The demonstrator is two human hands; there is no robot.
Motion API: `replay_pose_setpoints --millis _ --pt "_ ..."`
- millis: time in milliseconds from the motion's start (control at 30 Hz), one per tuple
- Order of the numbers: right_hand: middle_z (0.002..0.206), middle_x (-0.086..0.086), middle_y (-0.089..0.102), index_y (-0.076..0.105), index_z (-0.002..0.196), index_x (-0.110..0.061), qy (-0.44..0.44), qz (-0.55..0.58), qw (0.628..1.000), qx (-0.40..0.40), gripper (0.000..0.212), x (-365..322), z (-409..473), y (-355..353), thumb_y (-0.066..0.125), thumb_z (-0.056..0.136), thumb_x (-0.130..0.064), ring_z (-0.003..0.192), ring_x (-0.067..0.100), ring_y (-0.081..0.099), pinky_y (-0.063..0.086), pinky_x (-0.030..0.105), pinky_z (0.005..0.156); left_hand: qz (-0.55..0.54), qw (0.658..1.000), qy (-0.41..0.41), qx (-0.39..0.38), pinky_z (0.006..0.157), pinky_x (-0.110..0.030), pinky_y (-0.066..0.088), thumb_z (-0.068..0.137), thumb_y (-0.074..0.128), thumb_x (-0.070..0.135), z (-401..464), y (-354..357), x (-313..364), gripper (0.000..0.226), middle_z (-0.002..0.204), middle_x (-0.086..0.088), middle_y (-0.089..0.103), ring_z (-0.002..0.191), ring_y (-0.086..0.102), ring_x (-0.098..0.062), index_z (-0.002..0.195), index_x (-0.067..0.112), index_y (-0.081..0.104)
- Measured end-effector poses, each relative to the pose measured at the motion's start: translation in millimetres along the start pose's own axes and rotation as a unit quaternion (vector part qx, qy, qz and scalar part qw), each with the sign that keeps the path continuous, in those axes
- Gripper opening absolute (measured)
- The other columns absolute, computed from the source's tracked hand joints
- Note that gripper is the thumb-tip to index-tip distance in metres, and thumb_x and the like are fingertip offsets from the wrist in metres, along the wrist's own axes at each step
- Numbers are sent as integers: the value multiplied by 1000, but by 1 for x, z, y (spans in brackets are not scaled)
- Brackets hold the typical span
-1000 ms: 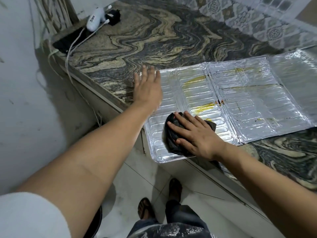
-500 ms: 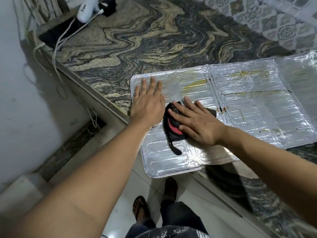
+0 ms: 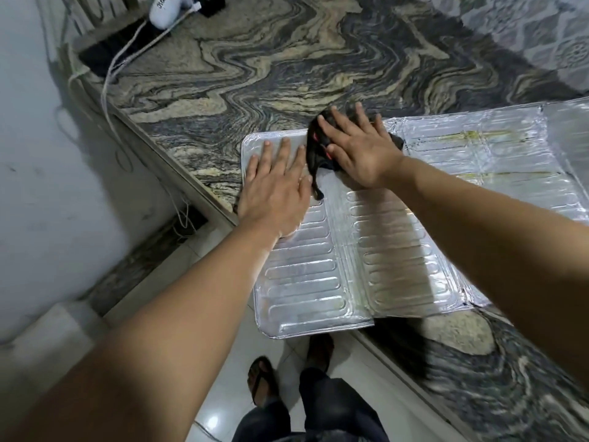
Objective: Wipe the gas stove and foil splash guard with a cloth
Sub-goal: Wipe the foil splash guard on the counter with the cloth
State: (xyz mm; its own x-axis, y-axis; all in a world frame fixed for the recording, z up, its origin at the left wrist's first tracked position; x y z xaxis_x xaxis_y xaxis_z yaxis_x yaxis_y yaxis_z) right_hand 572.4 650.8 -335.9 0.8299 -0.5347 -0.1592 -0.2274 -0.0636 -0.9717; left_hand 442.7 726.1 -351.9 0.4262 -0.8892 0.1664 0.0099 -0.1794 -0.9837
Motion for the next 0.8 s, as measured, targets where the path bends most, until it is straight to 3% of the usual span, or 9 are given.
replay_pose_setpoints --millis 300,467,567,800 --pt "166 -4 1 7 156 -37 46 3 999 12 56 6 -65 15 21 102 -47 151 33 -5 -1 54 119 3 1000 -1 -9 123 -44 -2 98 8 53 1 2 0 63 166 1 -7 152 -12 -23 157 31 -1" --pt "165 -9 -2 4 155 -40 40 -7 999 -19 66 -6 -126 30 5 92 -59 152 30 -6 -2 50 120 -3 1000 11 -7 123 -45 0 98 11 49 -1 -1 2 63 166 -1 -5 152 -9 -25 157 28 2" --pt "164 -13 -4 5 154 -42 43 -2 999 -22 63 -8 -162 37 7 93 -59 152 28 -6 -2 50 120 2 1000 13 -11 123 -46 1 98 14 45 -1 -5 4 63 167 -3 -1 153 -4 -28 157 27 5" --pt "162 -17 -11 1 152 -47 65 15 997 -38 63 -3 -212 47 6 90 -61 152 27 -7 1 52 120 183 983 28 -11 116 -59 -9 99 9 40 -7 -21 22 61 165 -10 14 151 5 -38 157 19 12"
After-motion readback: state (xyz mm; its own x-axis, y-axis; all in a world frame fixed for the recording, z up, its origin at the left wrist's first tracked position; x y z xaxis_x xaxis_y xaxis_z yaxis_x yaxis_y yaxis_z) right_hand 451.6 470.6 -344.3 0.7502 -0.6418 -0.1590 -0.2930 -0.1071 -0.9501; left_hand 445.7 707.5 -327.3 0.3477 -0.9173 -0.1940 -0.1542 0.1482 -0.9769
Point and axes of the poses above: each hand's wrist, its own z-axis towards the middle knuckle, its own y-axis out of the palm, x = y × z, the point moved 10 cm from there along z, towards the middle knuckle
